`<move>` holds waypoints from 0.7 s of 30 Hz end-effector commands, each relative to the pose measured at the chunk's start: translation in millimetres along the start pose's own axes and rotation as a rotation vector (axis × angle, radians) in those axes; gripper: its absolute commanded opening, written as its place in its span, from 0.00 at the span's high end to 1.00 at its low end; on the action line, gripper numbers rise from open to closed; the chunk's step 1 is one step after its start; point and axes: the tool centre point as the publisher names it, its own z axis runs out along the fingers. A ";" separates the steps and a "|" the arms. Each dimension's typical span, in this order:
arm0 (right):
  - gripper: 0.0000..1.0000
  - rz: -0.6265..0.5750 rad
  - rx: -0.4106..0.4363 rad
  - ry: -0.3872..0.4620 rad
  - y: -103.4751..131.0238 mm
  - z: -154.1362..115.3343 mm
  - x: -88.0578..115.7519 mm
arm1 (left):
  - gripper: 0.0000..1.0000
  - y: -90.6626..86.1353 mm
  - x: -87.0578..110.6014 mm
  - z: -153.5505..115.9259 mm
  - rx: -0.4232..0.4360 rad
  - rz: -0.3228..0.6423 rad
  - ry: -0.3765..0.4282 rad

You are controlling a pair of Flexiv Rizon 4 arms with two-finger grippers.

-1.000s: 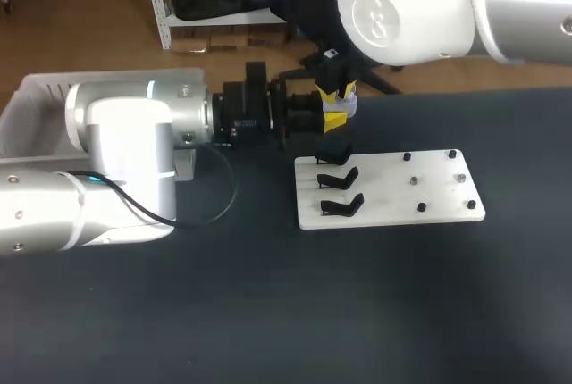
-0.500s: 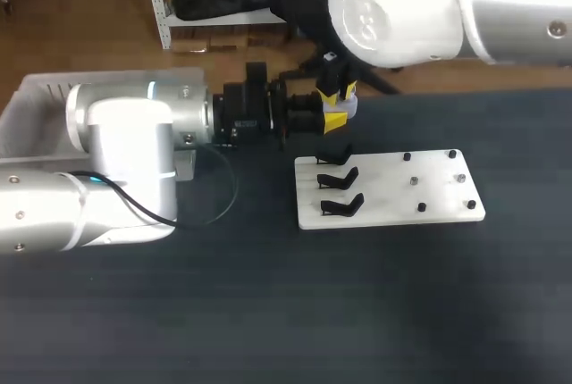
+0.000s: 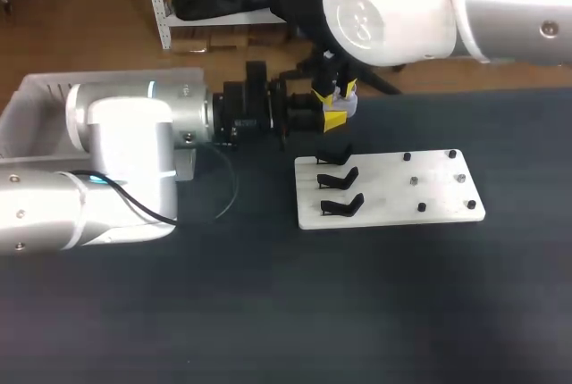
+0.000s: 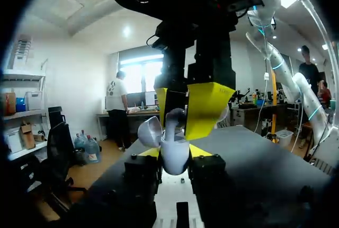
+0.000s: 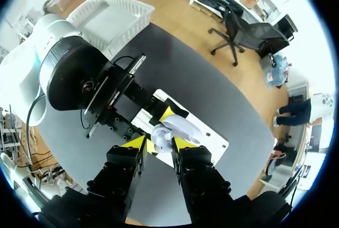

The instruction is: Pick up each earbud case from the left stands, insert the matching earbuds, close the lid, and place the case in the box.

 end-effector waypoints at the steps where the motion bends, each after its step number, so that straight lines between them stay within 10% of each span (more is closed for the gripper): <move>1: 0.68 0.002 0.004 -0.005 -3.1 0.5 -0.8 | 1.00 -3.9 -0.8 -0.2 -0.005 0.003 -0.003; 21: 0.64 0.016 0.006 -0.030 -0.7 -12.5 2.4 | 1.00 -3.9 -0.8 -0.2 -0.005 0.003 -0.003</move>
